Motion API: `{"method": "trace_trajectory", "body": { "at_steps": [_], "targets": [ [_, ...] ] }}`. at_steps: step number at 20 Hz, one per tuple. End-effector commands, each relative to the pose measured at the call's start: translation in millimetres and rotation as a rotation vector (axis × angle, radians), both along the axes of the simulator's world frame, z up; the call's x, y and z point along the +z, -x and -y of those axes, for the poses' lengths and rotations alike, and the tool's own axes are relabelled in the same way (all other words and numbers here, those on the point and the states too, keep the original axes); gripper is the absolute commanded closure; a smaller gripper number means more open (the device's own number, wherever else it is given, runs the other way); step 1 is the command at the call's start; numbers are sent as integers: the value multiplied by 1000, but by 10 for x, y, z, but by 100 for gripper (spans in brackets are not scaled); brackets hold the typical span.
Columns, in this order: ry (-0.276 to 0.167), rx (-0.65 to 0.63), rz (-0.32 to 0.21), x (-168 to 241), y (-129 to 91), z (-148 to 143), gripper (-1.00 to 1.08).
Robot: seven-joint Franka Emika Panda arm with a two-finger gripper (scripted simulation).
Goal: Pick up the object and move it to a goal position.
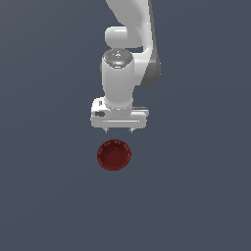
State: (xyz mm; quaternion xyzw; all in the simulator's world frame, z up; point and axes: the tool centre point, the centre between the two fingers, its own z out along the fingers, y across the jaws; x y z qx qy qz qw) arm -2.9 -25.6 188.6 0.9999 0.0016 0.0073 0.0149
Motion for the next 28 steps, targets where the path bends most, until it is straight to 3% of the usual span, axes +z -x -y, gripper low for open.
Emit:
{"method": "trace_trajectory", "body": {
  "at_steps": [1,15,22,28],
  "targets": [
    [0,0,0,0,0,0,-20],
    [-48,22,25,-335,-63,-240,-20],
    [-72,40,67,-711,-114,-451,-20],
    [-58,52,116,-992,-143,-555,-20]
  ]
}}
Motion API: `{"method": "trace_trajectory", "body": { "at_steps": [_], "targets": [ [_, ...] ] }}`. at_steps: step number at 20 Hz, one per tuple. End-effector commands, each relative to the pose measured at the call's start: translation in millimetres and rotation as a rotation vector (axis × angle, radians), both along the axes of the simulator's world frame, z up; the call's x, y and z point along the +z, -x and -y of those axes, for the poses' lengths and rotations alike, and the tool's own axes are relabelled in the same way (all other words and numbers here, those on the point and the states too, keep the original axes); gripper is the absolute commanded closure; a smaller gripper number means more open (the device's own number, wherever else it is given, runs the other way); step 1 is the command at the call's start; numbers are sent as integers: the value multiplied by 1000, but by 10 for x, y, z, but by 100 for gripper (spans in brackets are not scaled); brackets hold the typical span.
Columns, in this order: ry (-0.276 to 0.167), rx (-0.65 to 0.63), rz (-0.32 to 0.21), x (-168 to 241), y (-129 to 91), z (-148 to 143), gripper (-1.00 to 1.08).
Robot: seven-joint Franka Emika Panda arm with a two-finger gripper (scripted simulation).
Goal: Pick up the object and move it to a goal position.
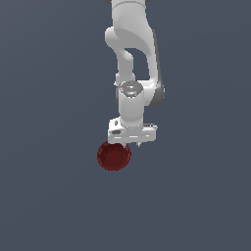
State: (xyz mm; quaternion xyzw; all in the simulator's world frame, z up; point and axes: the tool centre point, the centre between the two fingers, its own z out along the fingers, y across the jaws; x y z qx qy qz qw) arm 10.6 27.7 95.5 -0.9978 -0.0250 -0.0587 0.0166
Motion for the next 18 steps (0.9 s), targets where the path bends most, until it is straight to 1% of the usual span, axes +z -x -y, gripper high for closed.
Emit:
{"method": "trace_trajectory", "body": {
  "at_steps": [1,9,15,18],
  "targets": [
    [8,3,21,-94,-12,-30,-20],
    [40,10,67,-255,-28,-54,-20],
    [55,14,82,-302,-32,-59,-20],
    [54,10,85,-292,-36,-48,-20]
  ]
}}
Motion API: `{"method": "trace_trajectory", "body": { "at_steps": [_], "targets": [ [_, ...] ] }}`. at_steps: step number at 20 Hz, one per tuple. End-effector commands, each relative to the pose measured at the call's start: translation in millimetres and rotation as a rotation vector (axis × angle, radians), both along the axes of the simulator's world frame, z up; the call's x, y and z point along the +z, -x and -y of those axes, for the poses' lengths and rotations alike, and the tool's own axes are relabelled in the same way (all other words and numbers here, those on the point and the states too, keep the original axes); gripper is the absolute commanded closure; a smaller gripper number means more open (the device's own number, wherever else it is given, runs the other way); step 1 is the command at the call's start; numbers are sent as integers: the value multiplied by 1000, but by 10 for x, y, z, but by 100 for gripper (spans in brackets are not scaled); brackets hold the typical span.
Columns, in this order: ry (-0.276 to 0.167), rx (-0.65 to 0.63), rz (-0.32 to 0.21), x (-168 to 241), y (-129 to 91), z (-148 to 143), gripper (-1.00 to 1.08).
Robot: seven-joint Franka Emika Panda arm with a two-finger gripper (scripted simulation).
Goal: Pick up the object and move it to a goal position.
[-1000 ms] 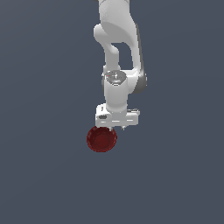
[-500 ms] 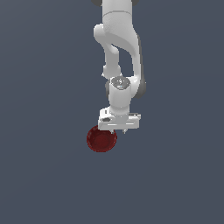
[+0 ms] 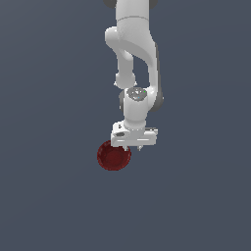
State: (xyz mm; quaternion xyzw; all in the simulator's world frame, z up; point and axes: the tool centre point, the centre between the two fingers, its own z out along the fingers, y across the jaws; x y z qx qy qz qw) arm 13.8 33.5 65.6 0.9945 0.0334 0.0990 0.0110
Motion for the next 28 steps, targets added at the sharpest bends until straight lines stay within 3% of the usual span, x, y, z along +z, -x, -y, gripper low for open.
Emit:
{"method": "trace_trajectory", "body": {
  "at_steps": [1,10,17,23,28],
  "targets": [
    [-3,-6,4,21,-7,20,-20],
    [-13,-18,7,61,-15,47,-20],
    [9,-14,28,10,-21,48,-20],
    [58,-4,73,-63,-34,62,-20],
    [133,11,137,-96,-53,98,-20]
  ]
}}
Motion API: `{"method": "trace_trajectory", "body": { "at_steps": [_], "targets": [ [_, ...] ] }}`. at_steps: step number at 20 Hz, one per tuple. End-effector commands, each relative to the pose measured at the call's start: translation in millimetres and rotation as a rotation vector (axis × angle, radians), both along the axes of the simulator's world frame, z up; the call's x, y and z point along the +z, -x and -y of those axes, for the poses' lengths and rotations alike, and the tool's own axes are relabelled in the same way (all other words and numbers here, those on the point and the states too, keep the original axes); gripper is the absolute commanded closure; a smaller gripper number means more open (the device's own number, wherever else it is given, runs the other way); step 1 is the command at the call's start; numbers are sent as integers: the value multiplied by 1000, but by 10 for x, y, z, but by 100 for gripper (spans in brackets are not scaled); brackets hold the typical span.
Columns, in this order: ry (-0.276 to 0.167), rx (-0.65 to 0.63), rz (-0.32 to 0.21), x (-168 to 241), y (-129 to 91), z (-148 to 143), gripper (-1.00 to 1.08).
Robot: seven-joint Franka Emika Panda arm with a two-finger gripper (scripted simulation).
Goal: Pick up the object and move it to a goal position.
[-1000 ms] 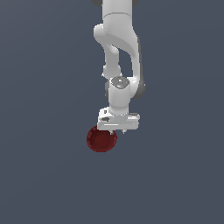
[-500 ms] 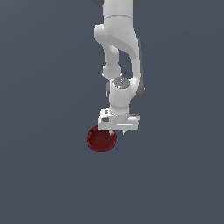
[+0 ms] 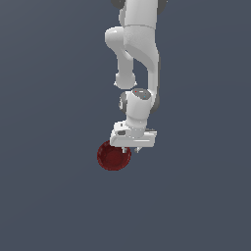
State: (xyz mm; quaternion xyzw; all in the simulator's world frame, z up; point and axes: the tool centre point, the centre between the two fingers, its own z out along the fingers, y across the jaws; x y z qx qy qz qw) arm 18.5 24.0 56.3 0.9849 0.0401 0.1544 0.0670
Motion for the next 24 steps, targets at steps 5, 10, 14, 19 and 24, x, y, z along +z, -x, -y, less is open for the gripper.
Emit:
{"method": "trace_trajectory", "body": {
  "at_steps": [5,10,14,19,24],
  "targets": [
    [105,22,86,31,-29,43,-20],
    [163,33,133,92,-45,68,-20],
    [190,38,155,131,-53,81,-20],
    [205,47,164,110,-48,32,-20],
    [205,50,163,91,-45,9,-20]
  ]
}}
